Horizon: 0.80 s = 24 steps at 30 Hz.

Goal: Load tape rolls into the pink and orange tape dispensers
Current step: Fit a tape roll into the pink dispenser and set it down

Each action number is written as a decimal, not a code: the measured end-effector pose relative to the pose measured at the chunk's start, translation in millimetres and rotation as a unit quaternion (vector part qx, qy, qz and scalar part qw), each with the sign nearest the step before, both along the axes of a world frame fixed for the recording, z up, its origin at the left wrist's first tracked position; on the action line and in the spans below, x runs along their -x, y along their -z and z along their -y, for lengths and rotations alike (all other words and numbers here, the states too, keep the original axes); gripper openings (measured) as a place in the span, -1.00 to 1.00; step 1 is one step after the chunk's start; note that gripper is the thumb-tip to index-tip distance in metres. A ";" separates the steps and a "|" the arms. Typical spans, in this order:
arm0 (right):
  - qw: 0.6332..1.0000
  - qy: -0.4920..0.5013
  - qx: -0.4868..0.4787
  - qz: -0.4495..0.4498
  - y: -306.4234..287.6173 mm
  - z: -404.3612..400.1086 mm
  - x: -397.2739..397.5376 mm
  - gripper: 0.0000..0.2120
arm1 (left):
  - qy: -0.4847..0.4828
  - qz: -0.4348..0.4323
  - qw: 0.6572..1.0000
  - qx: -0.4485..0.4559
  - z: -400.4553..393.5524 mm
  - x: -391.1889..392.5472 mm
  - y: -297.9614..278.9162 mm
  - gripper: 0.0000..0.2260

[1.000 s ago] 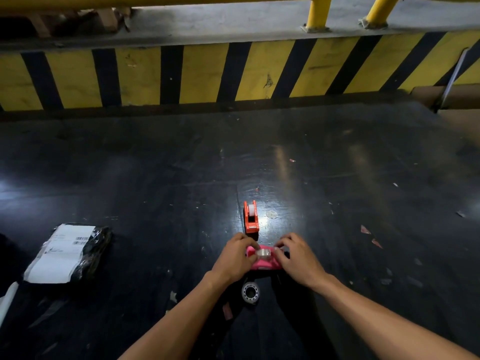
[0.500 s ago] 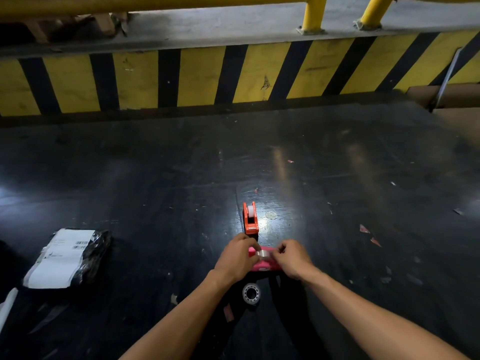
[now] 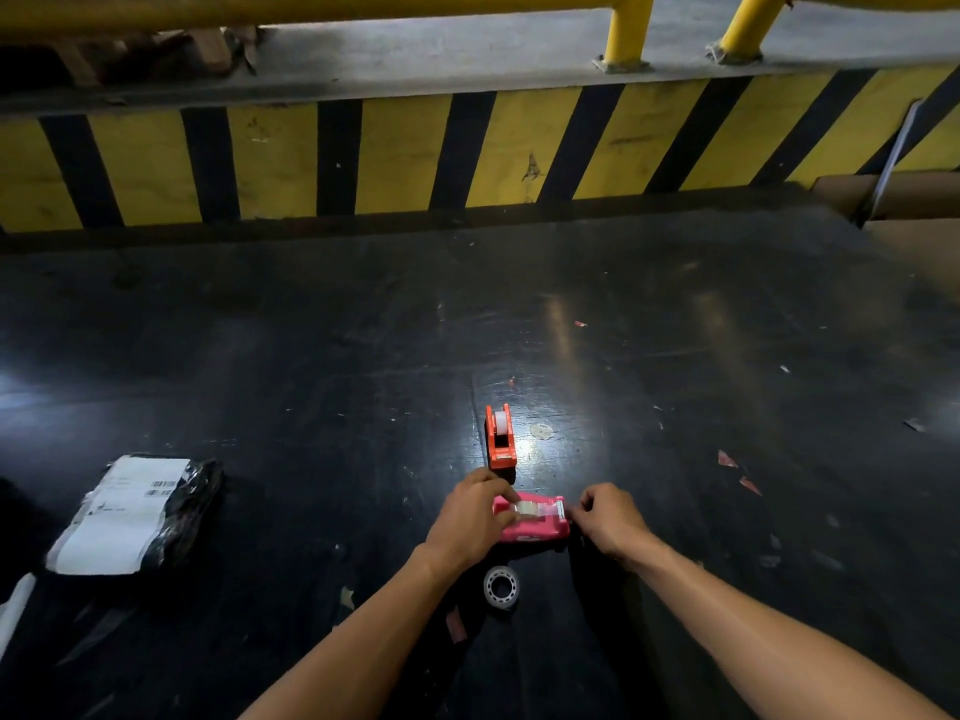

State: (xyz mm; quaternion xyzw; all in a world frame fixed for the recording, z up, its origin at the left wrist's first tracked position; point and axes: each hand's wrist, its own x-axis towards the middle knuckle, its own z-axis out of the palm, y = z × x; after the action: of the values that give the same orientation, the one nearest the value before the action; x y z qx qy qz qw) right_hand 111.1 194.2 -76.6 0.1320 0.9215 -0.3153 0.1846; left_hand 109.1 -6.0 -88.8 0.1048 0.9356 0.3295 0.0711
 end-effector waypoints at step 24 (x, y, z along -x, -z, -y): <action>0.935 -0.325 -0.110 -0.092 8.7 22.7 -2.3 -0.28 | -0.086 -0.015 0.984 0.154 49.8 -31.5 63.5 -0.43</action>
State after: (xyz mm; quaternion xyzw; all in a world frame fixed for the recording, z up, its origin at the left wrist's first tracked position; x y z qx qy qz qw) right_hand 113.4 171.5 -85.4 -0.1842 0.9561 -0.1453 0.1757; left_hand 140.6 -55.8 -152.3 0.0172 0.9817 0.1848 0.0437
